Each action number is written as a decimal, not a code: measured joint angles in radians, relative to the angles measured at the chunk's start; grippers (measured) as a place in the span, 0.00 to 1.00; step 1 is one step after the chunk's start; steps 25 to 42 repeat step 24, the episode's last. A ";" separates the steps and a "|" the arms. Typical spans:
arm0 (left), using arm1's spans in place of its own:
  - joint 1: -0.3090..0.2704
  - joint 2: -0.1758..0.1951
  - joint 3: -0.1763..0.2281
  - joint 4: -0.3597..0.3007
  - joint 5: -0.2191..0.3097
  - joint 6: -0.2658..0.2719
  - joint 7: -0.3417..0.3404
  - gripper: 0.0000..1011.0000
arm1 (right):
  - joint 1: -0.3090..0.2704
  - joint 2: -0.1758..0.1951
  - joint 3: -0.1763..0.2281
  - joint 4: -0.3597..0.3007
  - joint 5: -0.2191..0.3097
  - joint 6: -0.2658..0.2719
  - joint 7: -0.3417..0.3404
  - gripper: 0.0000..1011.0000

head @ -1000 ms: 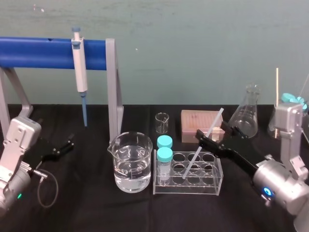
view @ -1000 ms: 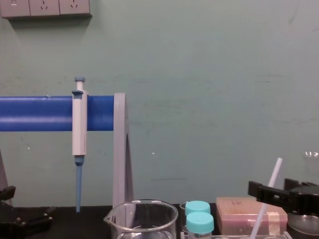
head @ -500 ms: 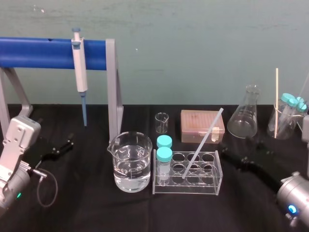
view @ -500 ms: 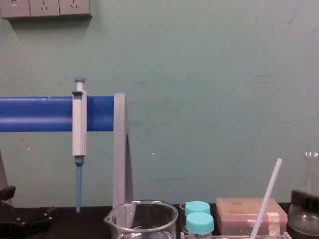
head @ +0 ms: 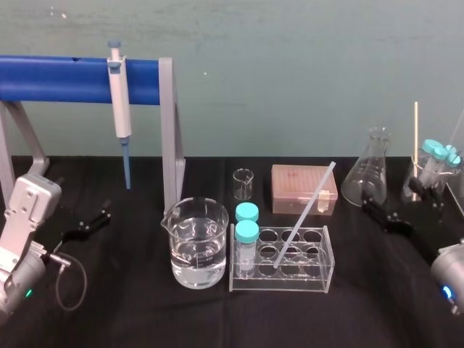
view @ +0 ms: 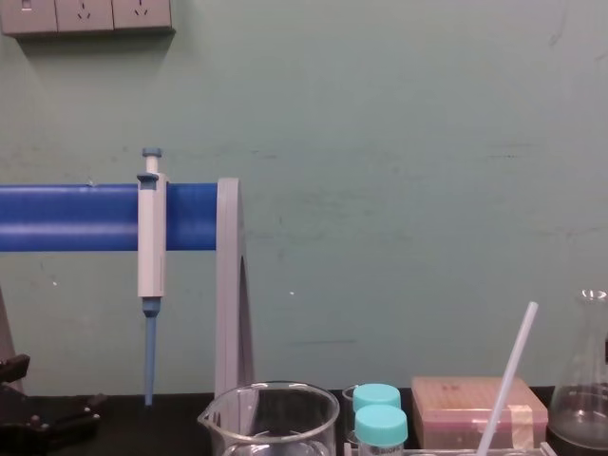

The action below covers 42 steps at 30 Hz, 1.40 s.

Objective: Pick up the stirring rod with one hand, then place it down.

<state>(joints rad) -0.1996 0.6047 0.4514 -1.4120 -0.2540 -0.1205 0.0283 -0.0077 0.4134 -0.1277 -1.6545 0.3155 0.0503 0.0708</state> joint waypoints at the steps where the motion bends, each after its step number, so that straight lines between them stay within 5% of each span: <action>1: 0.000 0.000 0.000 0.000 0.000 0.000 0.000 0.99 | 0.010 -0.008 -0.008 0.025 -0.017 -0.001 -0.004 0.99; 9: 0.000 0.000 0.000 0.000 0.000 0.000 0.000 0.99 | 0.046 -0.046 -0.035 0.131 -0.051 0.007 0.002 0.99; 42: 0.000 0.000 0.000 0.000 0.000 0.000 0.000 0.99 | 0.042 -0.041 -0.033 0.117 -0.048 0.005 0.005 0.99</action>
